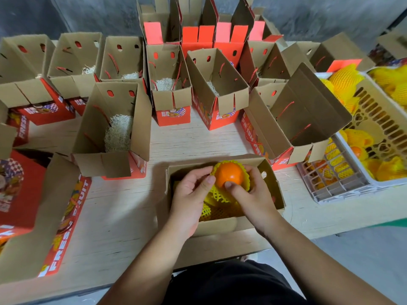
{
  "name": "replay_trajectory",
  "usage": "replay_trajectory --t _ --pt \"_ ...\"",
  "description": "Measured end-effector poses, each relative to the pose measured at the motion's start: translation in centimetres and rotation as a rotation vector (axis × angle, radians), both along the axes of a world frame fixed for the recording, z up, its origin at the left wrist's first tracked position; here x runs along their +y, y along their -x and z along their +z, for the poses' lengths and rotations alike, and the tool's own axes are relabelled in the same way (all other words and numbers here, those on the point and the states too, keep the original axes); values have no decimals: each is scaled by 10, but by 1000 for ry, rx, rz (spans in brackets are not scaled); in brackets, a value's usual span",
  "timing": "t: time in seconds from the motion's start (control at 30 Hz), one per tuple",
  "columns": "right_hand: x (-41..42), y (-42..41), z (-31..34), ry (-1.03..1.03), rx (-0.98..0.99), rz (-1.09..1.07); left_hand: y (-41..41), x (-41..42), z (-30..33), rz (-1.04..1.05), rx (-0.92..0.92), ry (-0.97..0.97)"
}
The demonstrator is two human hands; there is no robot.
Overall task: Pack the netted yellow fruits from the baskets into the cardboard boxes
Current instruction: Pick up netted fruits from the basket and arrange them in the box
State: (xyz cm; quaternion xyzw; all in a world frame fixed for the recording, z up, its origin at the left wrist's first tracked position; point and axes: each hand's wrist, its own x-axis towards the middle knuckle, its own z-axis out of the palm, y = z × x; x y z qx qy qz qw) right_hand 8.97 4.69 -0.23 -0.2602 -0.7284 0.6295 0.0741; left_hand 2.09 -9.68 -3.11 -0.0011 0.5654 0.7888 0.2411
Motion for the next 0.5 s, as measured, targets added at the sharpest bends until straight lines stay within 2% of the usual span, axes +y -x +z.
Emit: replay_trajectory --t 0.2,0.3,0.37,0.5 --pt "5 -1 -6 -82 34 1 1 4 9 67 259 83" --pt "4 0 -7 -259 22 94 1 6 14 65 389 91" --pt "2 1 -5 -308 40 120 2 6 18 21 453 95" --pt "3 3 -1 -264 108 122 4 3 30 -162 586 115"
